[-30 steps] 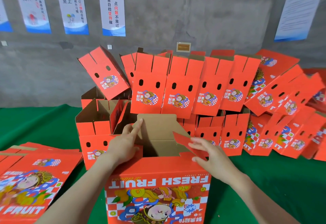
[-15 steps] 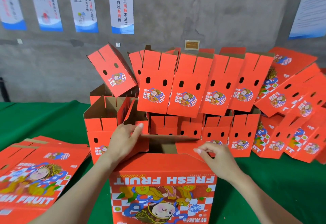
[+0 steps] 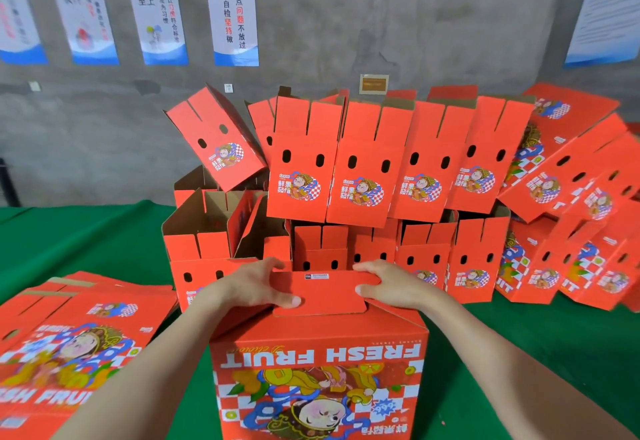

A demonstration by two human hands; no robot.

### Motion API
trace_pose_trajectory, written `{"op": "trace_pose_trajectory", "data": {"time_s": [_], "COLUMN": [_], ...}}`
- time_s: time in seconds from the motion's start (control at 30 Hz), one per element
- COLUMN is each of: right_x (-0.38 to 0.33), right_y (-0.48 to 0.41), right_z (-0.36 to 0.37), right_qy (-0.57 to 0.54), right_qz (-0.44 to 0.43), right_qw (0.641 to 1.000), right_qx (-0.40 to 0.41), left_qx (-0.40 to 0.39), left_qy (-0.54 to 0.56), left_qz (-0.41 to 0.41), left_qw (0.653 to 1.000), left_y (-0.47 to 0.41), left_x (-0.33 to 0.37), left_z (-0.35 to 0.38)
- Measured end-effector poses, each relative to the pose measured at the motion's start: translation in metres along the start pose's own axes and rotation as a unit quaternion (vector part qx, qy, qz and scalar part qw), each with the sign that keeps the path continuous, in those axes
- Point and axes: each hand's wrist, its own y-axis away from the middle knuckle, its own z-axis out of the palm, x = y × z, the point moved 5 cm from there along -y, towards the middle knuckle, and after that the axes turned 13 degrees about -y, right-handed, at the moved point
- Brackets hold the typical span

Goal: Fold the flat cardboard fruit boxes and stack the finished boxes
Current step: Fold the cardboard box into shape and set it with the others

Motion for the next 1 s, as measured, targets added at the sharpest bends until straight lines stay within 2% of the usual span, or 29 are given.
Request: {"op": "trace_pose_trajectory", "data": {"time_s": [0.13, 0.3, 0.6, 0.7, 0.9, 1.0], "right_x": [0.001, -0.001, -0.001, 0.001, 0.006, 0.006], "right_y": [-0.007, -0.01, -0.004, -0.004, -0.003, -0.001], "right_z": [0.0, 0.009, 0.015, 0.014, 0.01, 0.009], "right_qy": [0.003, 0.07, 0.132, 0.125, 0.063, 0.018], "right_qz": [0.036, 0.012, -0.011, -0.009, -0.002, -0.003], "right_qw": [0.999, 0.997, 0.99, 0.991, 0.997, 0.998], "right_qx": [-0.026, 0.017, 0.056, 0.052, 0.041, 0.056], "left_qx": [0.006, 0.028, 0.05, 0.048, 0.031, 0.059], "left_qy": [-0.026, -0.107, -0.171, -0.16, -0.07, -0.029], "left_qz": [-0.012, -0.028, -0.054, -0.048, 0.01, 0.019], "left_qw": [1.0, 0.994, 0.982, 0.985, 0.997, 0.998], "left_y": [-0.005, -0.005, 0.002, 0.002, 0.002, 0.007], "left_x": [0.004, 0.006, 0.013, 0.011, 0.009, 0.008], "left_z": [-0.002, 0.002, 0.004, 0.004, 0.0, -0.004]}}
